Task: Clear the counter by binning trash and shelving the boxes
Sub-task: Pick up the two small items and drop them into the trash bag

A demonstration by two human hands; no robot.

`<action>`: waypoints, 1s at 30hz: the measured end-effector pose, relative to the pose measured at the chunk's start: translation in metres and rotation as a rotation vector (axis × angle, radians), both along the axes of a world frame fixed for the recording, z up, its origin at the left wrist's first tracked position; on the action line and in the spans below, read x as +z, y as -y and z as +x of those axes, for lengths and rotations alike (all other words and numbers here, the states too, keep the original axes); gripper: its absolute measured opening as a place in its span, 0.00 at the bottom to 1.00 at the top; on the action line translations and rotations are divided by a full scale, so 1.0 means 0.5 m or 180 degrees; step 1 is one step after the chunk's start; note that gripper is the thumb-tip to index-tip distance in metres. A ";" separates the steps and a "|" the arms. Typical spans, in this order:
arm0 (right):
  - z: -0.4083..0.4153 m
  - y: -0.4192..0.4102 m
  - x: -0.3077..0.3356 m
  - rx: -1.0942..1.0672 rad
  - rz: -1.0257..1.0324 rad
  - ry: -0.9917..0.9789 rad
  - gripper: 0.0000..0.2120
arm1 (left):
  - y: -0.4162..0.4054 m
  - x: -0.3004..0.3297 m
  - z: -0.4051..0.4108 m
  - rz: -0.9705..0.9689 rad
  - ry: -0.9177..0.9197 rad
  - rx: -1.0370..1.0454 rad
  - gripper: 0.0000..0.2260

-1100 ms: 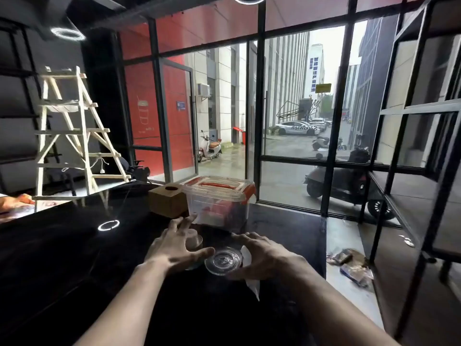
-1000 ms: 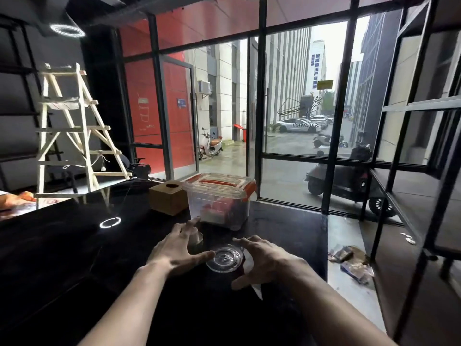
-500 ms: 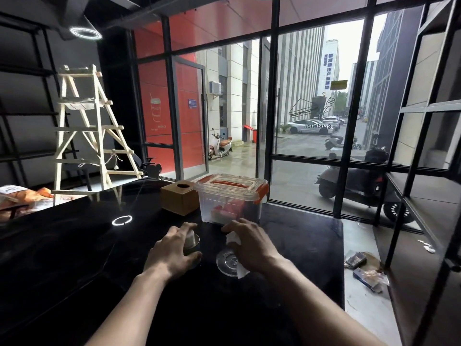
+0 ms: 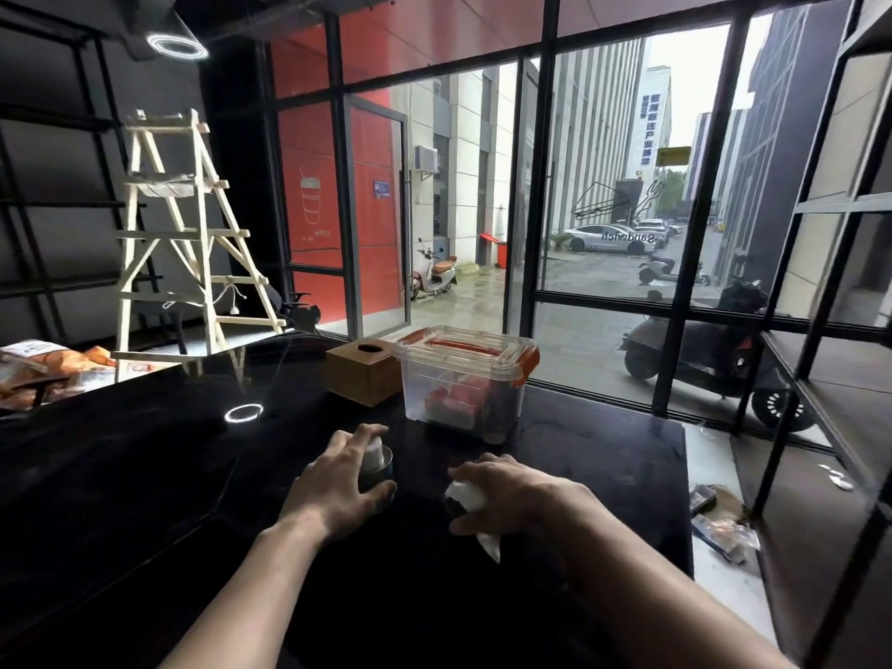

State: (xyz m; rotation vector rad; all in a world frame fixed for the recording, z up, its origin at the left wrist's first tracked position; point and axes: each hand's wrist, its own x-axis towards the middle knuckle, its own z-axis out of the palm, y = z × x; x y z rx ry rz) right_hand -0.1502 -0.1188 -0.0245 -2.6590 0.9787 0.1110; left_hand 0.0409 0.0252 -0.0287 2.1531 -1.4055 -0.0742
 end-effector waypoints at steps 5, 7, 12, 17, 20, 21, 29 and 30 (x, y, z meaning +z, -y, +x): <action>0.002 -0.020 0.016 0.0083 -0.0325 0.0307 0.33 | 0.002 0.002 0.003 0.0011 0.0008 -0.0030 0.29; -0.004 -0.029 0.013 0.0075 -0.0549 0.0488 0.28 | 0.000 0.002 0.003 -0.0019 -0.0009 -0.0052 0.29; -0.021 -0.027 0.032 0.0002 -0.0919 0.0852 0.23 | 0.000 0.011 0.001 -0.0100 0.0043 -0.0117 0.30; -0.044 -0.016 0.085 -0.0159 -0.1081 0.1171 0.26 | 0.018 0.045 -0.017 -0.0282 0.0070 -0.0292 0.30; -0.071 -0.006 0.112 -0.0335 -0.1142 0.1106 0.31 | 0.041 0.068 -0.038 -0.0338 0.0125 -0.0445 0.30; -0.084 -0.003 0.119 -0.0401 -0.1159 0.1074 0.33 | 0.050 0.075 -0.047 -0.0344 0.0148 -0.0496 0.31; -0.261 0.016 0.138 -0.0961 -0.1293 0.1057 0.33 | 0.102 0.106 -0.187 -0.0351 0.0269 -0.0760 0.32; -0.291 0.019 0.138 -0.1001 -0.1291 0.1081 0.33 | 0.106 0.109 -0.214 -0.0348 0.0295 -0.0794 0.32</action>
